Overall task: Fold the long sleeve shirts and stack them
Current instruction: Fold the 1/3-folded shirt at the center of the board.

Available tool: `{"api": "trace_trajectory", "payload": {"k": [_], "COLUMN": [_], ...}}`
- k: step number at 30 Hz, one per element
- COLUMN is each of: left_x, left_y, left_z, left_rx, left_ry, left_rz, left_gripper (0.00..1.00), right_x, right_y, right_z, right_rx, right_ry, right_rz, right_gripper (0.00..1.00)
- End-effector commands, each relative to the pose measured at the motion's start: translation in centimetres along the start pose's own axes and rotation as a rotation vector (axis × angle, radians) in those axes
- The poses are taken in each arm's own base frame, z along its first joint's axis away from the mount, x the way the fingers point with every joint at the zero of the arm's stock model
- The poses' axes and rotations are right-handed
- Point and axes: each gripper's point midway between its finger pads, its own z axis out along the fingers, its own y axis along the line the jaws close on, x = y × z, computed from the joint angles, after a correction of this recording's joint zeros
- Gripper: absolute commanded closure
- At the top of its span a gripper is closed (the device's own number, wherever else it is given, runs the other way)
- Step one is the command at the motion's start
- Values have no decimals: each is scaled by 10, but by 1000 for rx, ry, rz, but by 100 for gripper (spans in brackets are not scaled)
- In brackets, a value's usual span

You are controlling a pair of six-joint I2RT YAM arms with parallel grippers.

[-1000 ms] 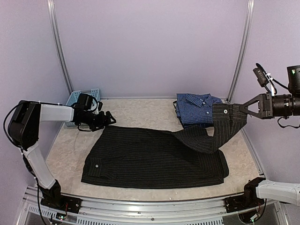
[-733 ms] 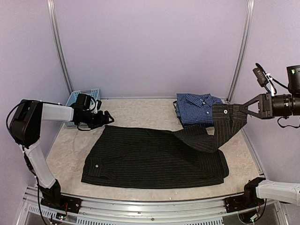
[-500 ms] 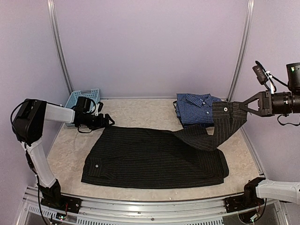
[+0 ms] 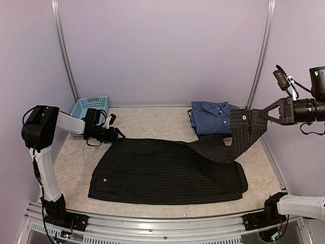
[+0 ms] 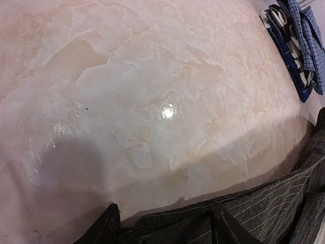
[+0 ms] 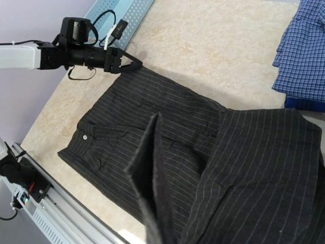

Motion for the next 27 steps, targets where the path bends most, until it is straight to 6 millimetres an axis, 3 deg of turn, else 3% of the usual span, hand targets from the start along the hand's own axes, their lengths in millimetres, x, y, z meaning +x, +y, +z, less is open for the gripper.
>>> {"api": "trace_trajectory", "payload": {"k": [1,8,13,19,27], "left_x": [6,3,-4,-23,-24], "left_y": [-11,-31,-42,-64,-89], "left_z": [-3,-20,-35,-61,-83], "left_rx": [77,139,148,106,-70], "left_ry": [11,-33,-84,-184,-253], "left_rz": [14,8,4,33,100], "left_gripper": [48,72,100,100,100], "right_x": [-1,-3,-2,-1,9], "right_y": [3,2,1,6,18], "right_z": [-6,-2,-1,-3,-15], "right_rx": [0,1,0,-21,-67], "right_ry": [-10,-6,-5,-4,14], "right_rz": [-19,-20,-14,3,61], "right_gripper": [100,100,100,100,100]}}
